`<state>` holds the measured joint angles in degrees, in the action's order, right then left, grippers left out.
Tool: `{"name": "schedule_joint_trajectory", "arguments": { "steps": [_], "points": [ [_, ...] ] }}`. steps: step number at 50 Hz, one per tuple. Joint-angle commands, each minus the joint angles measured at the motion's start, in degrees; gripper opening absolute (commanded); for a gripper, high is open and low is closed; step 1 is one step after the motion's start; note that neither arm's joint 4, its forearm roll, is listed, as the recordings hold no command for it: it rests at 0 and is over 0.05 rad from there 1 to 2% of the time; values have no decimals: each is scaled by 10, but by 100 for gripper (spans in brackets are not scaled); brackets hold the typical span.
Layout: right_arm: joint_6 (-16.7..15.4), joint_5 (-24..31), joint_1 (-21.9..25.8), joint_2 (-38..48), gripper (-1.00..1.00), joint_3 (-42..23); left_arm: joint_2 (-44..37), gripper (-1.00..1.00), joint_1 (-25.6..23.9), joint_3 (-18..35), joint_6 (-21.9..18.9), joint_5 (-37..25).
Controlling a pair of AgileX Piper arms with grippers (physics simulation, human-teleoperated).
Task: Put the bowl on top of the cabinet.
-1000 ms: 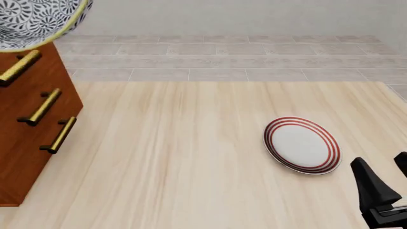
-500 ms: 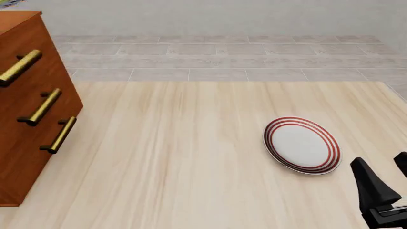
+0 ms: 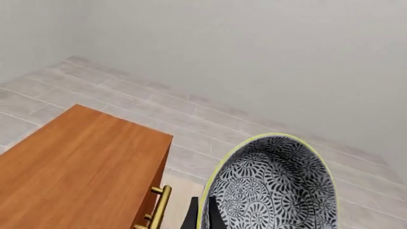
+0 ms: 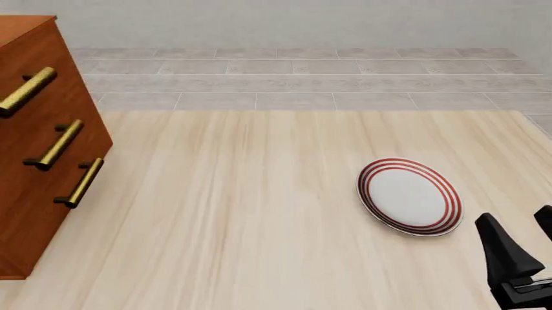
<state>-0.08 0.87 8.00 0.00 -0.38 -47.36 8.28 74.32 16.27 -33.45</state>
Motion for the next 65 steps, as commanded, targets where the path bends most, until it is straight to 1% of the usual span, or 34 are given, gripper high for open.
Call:
{"name": "schedule_joint_trajectory", "arguments": {
  "steps": [1, 10, 12, 20, 24, 30, 31, 33, 37, 38, 43, 45, 46, 58, 60, 62, 65],
  "points": [
    [-1, -2, 0, 0, 100, 0, -13, -100, 40, 1, -4, 5],
    [0, -2, 0, 0, 100, 0, -24, -100, 80, -26, 6, 35],
    [0, -2, 0, 0, 100, 0, -25, -100, 82, -28, 5, 37],
    [0, -2, 0, 0, 100, 0, -37, -100, 118, -56, 17, 74],
    [0, -2, 0, 0, 100, 0, -50, -100, 136, -50, 25, 82],
    [0, -2, 0, 0, 100, 0, -62, -100, 157, -62, 30, 102],
    [0, -2, 0, 0, 100, 0, -70, -100, 162, -51, 25, 99],
    [-1, -2, 0, 0, 100, 0, -73, -100, 172, -64, 29, 113],
    [-1, -2, 0, 0, 100, 0, -86, -100, 188, -68, 30, 128],
    [0, -2, 0, 0, 100, 0, -91, -100, 197, -70, 37, 136],
    [0, -2, 0, 0, 100, 0, -104, -100, 210, -76, 33, 149],
    [0, -2, 0, 0, 100, 0, -107, -100, 219, -78, 41, 159],
    [0, -2, 0, 0, 100, 0, -110, -100, 218, -77, 37, 158],
    [0, -2, 0, 0, 100, 0, -141, -100, 247, -81, 45, 189],
    [0, -2, 0, 0, 100, 0, -149, -100, 252, -67, 46, 185],
    [-1, -2, 0, 0, 100, 0, -151, -100, 255, -78, 45, 197],
    [0, -2, 0, 0, 100, 0, -159, -100, 259, -74, 44, 199]
  ]
}}
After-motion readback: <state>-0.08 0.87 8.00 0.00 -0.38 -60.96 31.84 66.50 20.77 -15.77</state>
